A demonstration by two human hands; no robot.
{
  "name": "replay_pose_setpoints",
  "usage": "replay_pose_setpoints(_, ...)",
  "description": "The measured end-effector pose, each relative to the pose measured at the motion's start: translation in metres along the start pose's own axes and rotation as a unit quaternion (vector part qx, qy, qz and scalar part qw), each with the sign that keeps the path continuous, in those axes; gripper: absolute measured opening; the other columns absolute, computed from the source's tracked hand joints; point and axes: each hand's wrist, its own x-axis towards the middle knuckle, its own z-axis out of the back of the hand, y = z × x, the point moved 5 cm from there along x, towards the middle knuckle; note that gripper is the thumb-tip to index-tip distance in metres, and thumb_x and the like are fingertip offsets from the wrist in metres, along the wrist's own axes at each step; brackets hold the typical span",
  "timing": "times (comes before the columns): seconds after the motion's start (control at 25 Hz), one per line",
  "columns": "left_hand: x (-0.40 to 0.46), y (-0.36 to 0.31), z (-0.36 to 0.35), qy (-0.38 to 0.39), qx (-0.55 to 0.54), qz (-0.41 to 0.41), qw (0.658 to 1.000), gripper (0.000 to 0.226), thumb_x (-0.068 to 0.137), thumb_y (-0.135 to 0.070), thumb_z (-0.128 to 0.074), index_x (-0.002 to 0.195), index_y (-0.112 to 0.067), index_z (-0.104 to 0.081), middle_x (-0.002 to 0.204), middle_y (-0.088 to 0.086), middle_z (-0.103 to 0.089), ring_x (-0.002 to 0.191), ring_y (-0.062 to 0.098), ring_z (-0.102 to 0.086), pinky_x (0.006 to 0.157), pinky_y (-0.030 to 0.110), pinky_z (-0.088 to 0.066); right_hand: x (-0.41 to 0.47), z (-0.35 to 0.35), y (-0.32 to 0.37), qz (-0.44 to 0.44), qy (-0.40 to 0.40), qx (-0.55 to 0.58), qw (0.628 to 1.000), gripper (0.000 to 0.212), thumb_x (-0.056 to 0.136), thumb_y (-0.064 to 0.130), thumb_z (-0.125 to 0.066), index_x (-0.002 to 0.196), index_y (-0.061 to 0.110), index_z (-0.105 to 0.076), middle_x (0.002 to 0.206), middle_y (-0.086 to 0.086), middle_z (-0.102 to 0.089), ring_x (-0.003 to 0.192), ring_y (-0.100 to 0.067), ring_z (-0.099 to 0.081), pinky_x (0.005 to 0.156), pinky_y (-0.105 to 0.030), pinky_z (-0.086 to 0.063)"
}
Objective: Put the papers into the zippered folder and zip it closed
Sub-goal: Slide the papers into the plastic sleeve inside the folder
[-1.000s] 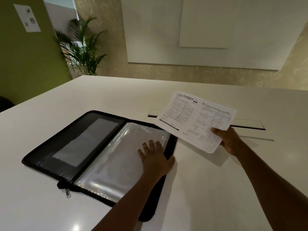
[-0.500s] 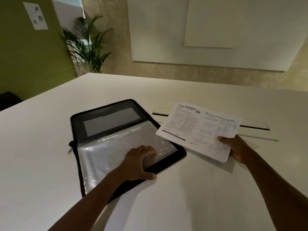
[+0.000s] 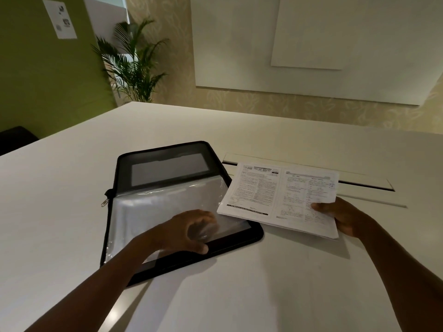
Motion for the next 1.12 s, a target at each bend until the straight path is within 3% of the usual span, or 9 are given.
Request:
replay_pose_setpoints(0.12, 0.008, 0.001, 0.008, -0.087, -0.058, 0.037, 0.994, 0.058, 0.064, -0.076, -0.06, 0.114, -0.049, -0.049, 0.119, -0.023, -0.055, 0.11, 0.005, -0.054, 0.098, 0.026, -0.047, 0.006, 0.004, 0.001, -0.005, 0.007, -0.003, 1.0, 0.048, 0.08, 0.003, -0.066, 0.126, 0.014, -0.058, 0.12, -0.014, -0.068, 0.107, -0.035, -0.067, 0.078, -0.044, -0.059)
replay_pose_setpoints(0.28, 0.038, 0.003, 0.016, -0.189, 0.053, 0.041, 0.98, 0.041, 0.087, -0.03, -0.059, 0.128, -0.025, -0.059, 0.133, -0.004, -0.059, 0.121, 0.015, -0.054, 0.099, 0.016, -0.035, 0.015, 0.005, 0.006, -0.011, 0.011, 0.007, 1.0, 0.046, 0.079, 0.002, -0.065, 0.124, 0.014, -0.06, 0.118, -0.015, -0.069, 0.104, -0.034, -0.068, 0.074, -0.041, -0.059)
replay_pose_setpoints(0.36, 0.063, -0.003, 0.02, -0.167, 0.094, 0.042, 0.98, 0.045, 0.091, -0.01, -0.055, 0.134, -0.023, -0.054, 0.141, -0.001, -0.053, 0.126, 0.02, -0.051, 0.1, 0.021, -0.039, 0.02, 0.005, 0.009, -0.015, 0.009, 0.01, 1.0, 0.046, 0.078, 0.003, -0.066, 0.122, 0.014, -0.061, 0.116, -0.014, -0.07, 0.101, -0.033, -0.07, 0.07, -0.04, -0.06)
replay_pose_setpoints(0.48, 0.104, -0.01, 0.021, -0.068, 0.178, 0.054, 0.98, 0.059, 0.09, -0.007, -0.055, 0.144, -0.028, -0.043, 0.151, -0.003, -0.041, 0.134, 0.023, -0.041, 0.105, 0.04, -0.043, 0.026, 0.009, 0.01, -0.022, -0.001, 0.008, 1.0, 0.044, 0.076, 0.004, -0.067, 0.119, 0.016, -0.062, 0.113, -0.014, -0.071, 0.096, -0.032, -0.071, 0.067, -0.039, -0.06)
replay_pose_setpoints(0.76, 0.15, -0.022, 0.045, 0.016, 0.262, 0.03, 0.964, 0.046, 0.087, -0.011, -0.062, 0.128, -0.032, -0.058, 0.123, -0.004, -0.059, 0.116, 0.022, -0.042, 0.094, 0.032, -0.04, 0.035, 0.02, 0.006, -0.034, 0.014, 0.014, 0.999, 0.045, 0.077, 0.004, -0.066, 0.12, 0.014, -0.062, 0.113, -0.015, -0.071, 0.096, -0.034, -0.071, 0.066, -0.04, -0.059)
replay_pose_setpoints(0.92, 0.152, -0.017, 0.055, 0.054, 0.29, 0.034, 0.955, 0.031, 0.083, -0.02, -0.072, 0.111, -0.032, -0.067, 0.103, -0.015, -0.054, 0.11, 0.016, -0.041, 0.086, 0.029, -0.039, 0.04, 0.022, 0.009, -0.032, 0.011, 0.015, 0.999, 0.039, 0.077, 0.004, -0.066, 0.114, 0.016, -0.065, 0.107, -0.013, -0.074, 0.09, -0.032, -0.073, 0.063, -0.037, -0.059)
replay_pose_setpoints(1.12, 0.152, -0.016, 0.061, 0.085, 0.254, 0.036, 0.963, 0.022, 0.078, -0.018, -0.077, 0.098, -0.024, -0.071, 0.105, -0.012, -0.061, 0.107, 0.014, -0.049, 0.088, 0.028, -0.039, 0.049, 0.019, 0.019, -0.017, -0.001, 0.001, 1.0, 0.042, 0.073, 0.006, -0.067, 0.113, 0.018, -0.064, 0.106, -0.01, -0.074, 0.087, -0.028, -0.073, 0.063, -0.036, -0.06)
